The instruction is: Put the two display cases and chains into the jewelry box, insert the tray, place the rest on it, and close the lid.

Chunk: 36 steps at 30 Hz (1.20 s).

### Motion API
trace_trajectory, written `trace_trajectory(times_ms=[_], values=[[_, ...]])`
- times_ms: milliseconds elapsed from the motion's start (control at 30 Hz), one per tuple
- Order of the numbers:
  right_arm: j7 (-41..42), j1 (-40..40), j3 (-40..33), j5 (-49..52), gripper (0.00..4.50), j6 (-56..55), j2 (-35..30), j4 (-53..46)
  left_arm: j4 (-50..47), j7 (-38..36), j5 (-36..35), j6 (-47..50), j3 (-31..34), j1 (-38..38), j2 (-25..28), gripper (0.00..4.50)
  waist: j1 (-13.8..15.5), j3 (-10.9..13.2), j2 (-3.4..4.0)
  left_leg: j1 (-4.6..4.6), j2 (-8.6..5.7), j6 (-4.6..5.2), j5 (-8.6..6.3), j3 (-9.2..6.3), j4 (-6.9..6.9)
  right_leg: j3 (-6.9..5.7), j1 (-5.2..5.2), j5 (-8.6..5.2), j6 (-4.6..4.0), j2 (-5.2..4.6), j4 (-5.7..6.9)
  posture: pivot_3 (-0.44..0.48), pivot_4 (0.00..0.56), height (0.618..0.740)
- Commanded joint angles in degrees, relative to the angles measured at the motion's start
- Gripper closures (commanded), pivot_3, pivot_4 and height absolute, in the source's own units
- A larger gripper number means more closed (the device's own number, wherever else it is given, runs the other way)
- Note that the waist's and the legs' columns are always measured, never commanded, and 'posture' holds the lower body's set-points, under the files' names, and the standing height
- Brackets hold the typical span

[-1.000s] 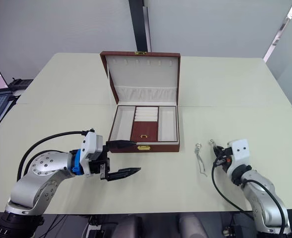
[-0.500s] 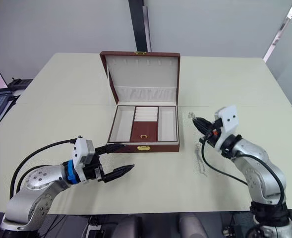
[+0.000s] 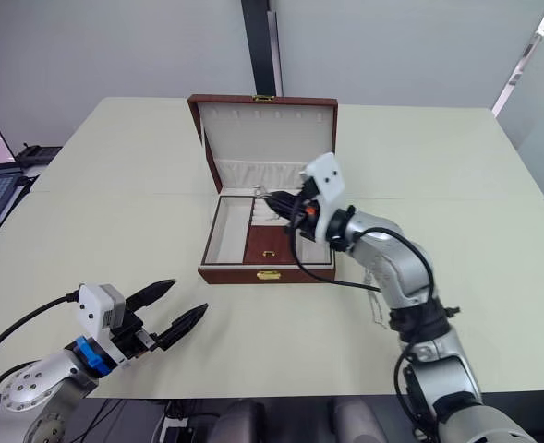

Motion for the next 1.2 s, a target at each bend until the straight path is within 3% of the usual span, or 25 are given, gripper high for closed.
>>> trace_trajectory(times_ms=[33,333,800,867,1200], values=[[1.24,-3.41,1.74,-2.36,4.46,-4.2,3.0,4.54,-4.24,2.5,-0.73,-0.89,2.1,1.72,-1.14,0.0,-0.09,-0.02,-0.02,0.0,0.0,0.0,0.0,0.0,-0.01,-0.01,0.0,0.0,-0.01,0.0,0.01,0.0,0.15,0.74],[3.88,-7.33,3.73,-6.87,4.46,-10.69,9.23,15.23,-7.83,6.15,-1.62,-0.17,2.83,4.6,-2.83,0.0,-0.18,-0.01,-0.02,0.0,-0.01,-0.01,0.0,0.0,-0.01,-0.03,0.0,0.0,-0.02,-0.02,0.01,0.0,0.15,0.74],[5.48,-6.35,3.65,-9.53,4.46,-11.77,10.96,17.24,-8.69,7.65,-2.61,1.26,3.14,3.62,-1.9,0.0,-0.33,-0.01,-0.02,0.0,-0.01,-0.01,0.0,-0.01,-0.01,-0.03,-0.01,-0.01,-0.02,-0.01,0.02,0.0,0.15,0.74],[5.6,-6.35,3.74,-9.52,3.75,-11.59,11.02,17.1,-8.68,7.69,-2.68,1.45,3.06,3.22,-1.76,0.0,-0.34,-0.01,-0.02,0.0,-0.01,-0.01,0.0,-0.01,-0.01,-0.03,-0.01,-0.01,-0.02,0.0,0.01,0.0,0.15,0.74],[6.35,-6.3,2.4,-8.47,1.24,-11.72,10.52,15.91,-8.77,7.65,-3.12,2.21,2.95,2.17,-1.02,0.0,-0.5,-0.01,-0.01,0.0,-0.01,-0.01,0.0,-0.01,-0.01,-0.03,-0.01,-0.01,-0.02,0.0,0.01,0.0,0.15,0.74]])
